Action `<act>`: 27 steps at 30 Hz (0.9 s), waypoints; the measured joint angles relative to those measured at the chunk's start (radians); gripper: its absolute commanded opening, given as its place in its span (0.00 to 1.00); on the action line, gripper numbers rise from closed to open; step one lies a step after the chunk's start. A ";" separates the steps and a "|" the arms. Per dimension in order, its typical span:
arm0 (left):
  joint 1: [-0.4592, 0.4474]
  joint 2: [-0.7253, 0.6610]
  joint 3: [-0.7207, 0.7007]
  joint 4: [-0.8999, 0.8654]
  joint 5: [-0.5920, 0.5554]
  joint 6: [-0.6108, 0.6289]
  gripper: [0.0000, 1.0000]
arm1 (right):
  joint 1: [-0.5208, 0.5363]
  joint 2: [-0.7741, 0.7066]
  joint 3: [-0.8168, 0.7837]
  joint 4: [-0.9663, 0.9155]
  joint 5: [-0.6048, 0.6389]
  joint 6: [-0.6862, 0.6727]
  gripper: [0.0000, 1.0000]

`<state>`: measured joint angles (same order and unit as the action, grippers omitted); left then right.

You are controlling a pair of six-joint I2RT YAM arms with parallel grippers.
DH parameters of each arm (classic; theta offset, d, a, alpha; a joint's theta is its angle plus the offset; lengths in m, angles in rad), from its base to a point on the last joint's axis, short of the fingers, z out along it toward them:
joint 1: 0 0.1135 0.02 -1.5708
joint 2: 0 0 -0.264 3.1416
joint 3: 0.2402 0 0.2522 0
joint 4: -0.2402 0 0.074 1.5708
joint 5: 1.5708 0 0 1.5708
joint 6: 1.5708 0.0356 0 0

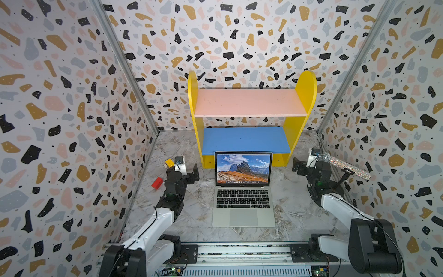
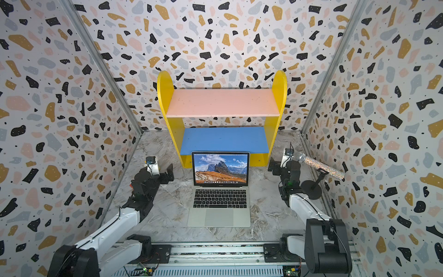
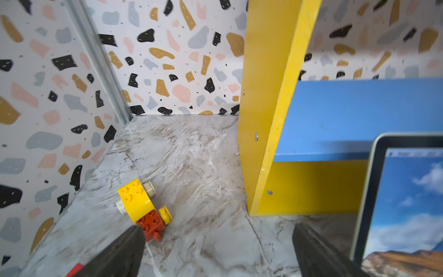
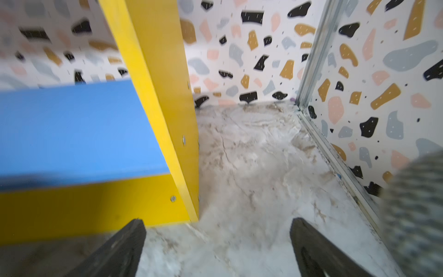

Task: Close the laptop lid and set it aside
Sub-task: Close the lid of the laptop.

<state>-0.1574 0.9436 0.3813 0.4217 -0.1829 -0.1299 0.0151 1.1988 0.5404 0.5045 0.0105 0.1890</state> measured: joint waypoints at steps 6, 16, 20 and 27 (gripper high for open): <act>0.002 -0.237 0.061 -0.344 -0.178 -0.557 0.99 | 0.000 -0.048 0.193 -0.275 -0.099 0.324 1.00; -0.011 -0.293 0.234 -0.724 -0.110 -0.796 1.00 | 0.010 -0.024 0.314 -0.473 -0.387 0.555 0.91; -0.017 -0.294 0.234 -0.775 -0.056 -0.803 1.00 | 0.067 -0.017 0.357 -0.579 -0.404 0.547 0.94; -0.018 -0.277 0.234 -0.819 0.025 -0.806 1.00 | 0.218 -0.022 0.484 -0.745 -0.356 0.469 0.94</act>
<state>-0.1753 0.6666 0.6151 -0.3973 -0.1577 -0.9360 0.2333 1.1767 1.0241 -0.2409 -0.3454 0.6579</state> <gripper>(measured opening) 0.997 0.937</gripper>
